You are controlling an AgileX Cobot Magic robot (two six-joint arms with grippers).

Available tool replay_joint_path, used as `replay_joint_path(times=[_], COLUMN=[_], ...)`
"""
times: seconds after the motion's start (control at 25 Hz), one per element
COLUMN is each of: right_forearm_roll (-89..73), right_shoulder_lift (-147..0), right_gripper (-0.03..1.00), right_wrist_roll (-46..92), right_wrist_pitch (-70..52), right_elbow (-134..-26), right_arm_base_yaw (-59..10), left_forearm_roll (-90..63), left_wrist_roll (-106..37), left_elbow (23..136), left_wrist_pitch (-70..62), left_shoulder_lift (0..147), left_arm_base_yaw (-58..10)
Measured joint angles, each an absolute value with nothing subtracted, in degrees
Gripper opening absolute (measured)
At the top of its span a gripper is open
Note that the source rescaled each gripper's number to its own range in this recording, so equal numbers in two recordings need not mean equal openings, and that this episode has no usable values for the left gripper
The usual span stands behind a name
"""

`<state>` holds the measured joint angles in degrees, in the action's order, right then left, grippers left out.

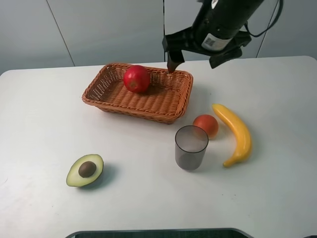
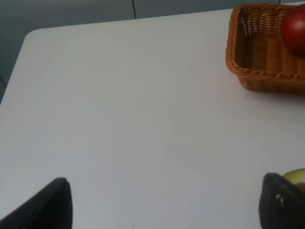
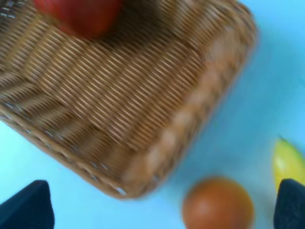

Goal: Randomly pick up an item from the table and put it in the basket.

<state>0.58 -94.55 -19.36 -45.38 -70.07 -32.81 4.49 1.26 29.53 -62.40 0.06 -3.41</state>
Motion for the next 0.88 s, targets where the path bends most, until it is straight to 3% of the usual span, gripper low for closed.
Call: replay_joint_path(times=[0.48, 0.88], right_forearm_roll=[-2.25, -2.28], right_shoulder_lift=[-68.07, -42.36], right_gripper=[0.99, 0.99], right_wrist_roll=[-17.70, -9.49], right_wrist_pitch=[-48.58, -50.52], right_elbow=[-45.90, -40.52], right_arm_base_yaw=[-15.89, -11.83], left_forearm_roll=[4.49, 4.49], left_wrist_roll=[1.26, 1.26], left_elbow=[29.53, 29.53], left_wrist_pitch=[-62.40, -62.40], left_shoulder_lift=[0.06, 0.06], left_arm_base_yaw=[-3.41, -3.41])
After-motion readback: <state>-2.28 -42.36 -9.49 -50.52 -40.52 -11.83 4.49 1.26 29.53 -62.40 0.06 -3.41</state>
